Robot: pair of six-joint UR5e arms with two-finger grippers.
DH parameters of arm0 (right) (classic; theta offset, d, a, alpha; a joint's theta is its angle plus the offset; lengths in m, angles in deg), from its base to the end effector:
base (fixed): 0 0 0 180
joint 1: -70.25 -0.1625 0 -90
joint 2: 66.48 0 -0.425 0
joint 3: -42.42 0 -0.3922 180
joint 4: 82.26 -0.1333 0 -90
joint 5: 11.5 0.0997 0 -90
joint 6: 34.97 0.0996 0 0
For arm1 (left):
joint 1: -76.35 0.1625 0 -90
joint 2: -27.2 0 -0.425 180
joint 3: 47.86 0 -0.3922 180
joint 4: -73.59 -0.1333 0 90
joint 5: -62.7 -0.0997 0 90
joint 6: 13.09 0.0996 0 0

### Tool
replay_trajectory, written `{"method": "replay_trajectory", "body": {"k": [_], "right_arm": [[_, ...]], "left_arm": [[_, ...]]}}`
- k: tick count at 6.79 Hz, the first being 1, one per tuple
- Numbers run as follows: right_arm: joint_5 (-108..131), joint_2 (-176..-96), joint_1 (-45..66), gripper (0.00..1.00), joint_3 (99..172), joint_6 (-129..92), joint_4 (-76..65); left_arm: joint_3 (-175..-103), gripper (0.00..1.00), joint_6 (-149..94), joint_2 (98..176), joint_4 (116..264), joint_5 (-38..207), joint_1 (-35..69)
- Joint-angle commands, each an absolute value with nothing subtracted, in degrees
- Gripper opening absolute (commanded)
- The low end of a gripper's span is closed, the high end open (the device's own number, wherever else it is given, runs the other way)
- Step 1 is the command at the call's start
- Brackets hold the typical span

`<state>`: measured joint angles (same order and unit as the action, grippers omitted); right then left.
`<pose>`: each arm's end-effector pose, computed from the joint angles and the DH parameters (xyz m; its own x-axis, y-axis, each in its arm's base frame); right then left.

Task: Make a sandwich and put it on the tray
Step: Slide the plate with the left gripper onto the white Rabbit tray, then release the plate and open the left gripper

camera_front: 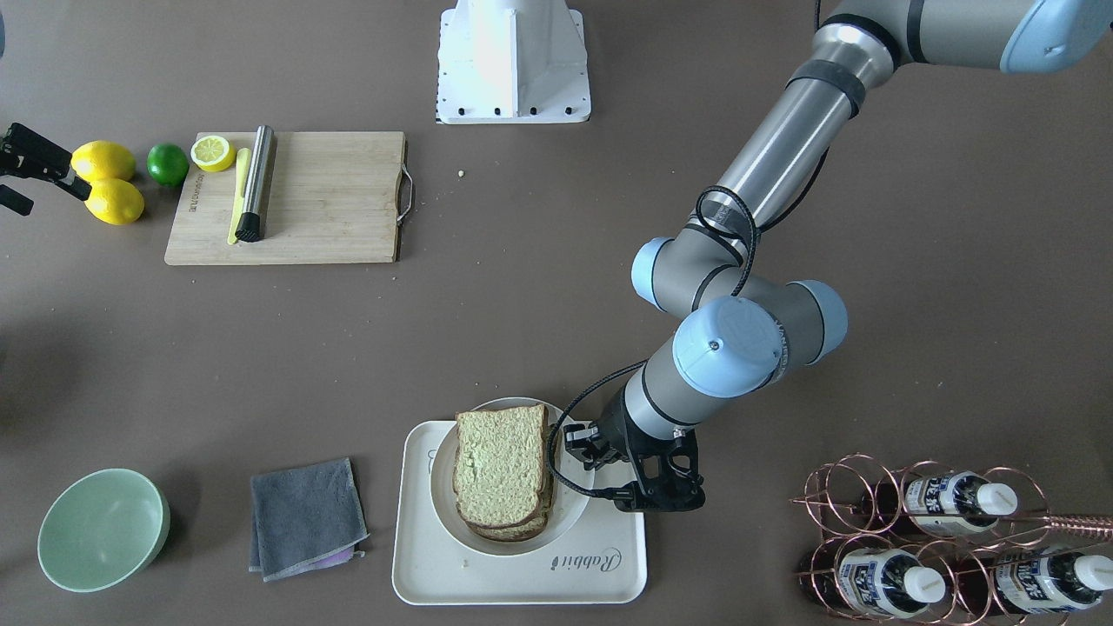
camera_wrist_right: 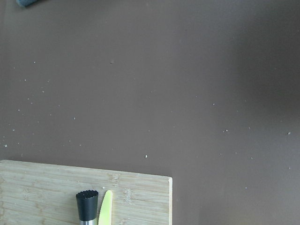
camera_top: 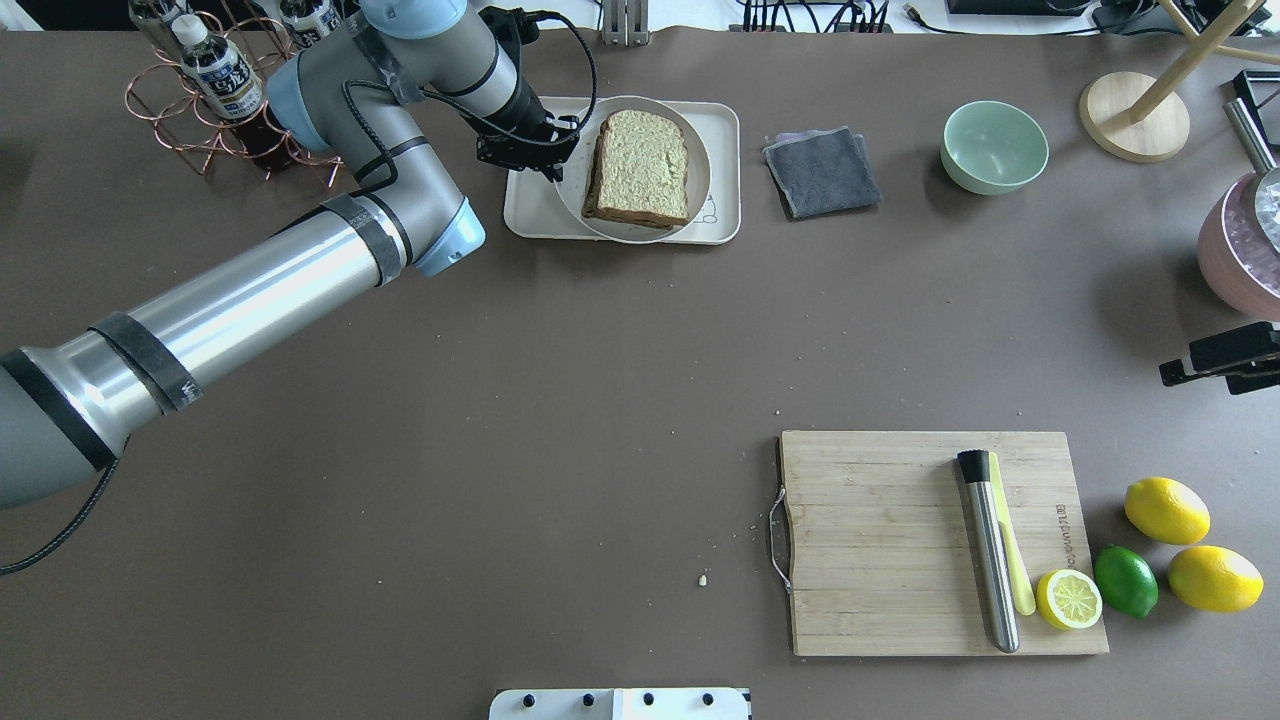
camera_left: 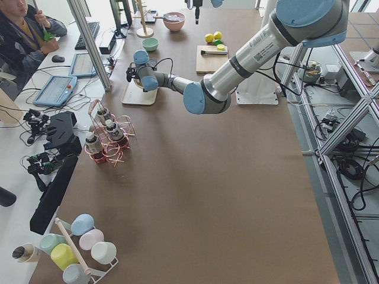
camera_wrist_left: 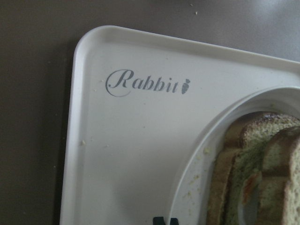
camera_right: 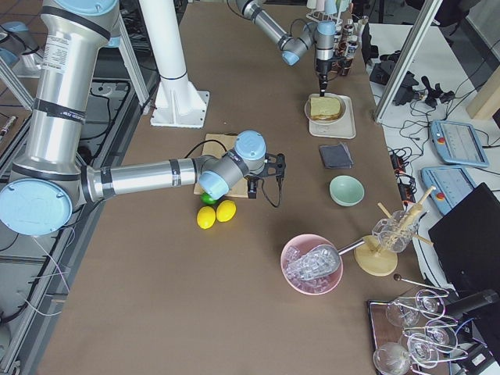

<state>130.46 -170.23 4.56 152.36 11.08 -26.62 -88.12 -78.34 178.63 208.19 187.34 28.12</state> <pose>-0.1166 -0.3913 0.5148 0.4687 -0.0014 0.8834 -0.0355 0.9992 0.0204 0.5296 -0.7080 0.2488 0.4608 0.0012 -0.8875 0.1164 0.9913 0.0618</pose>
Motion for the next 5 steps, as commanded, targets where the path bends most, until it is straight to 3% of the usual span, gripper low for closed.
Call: {"method": "replay_trajectory", "body": {"k": [1,4,5], "right_arm": [[130.35,-170.19,4.77,1.0,152.38,11.08,-26.62],[130.27,-170.19,5.12,1.0,152.38,11.08,-26.62],[130.27,-170.19,5.21,1.0,152.46,11.08,-26.62]], "left_arm": [[-85.4,0.0,-78.12,179.52,209.47,186.8,27.83],[-84.87,0.0,-78.21,179.61,210.08,183.91,28.36],[-84.87,0.33,-78.21,179.61,210.09,183.81,28.45]]}}
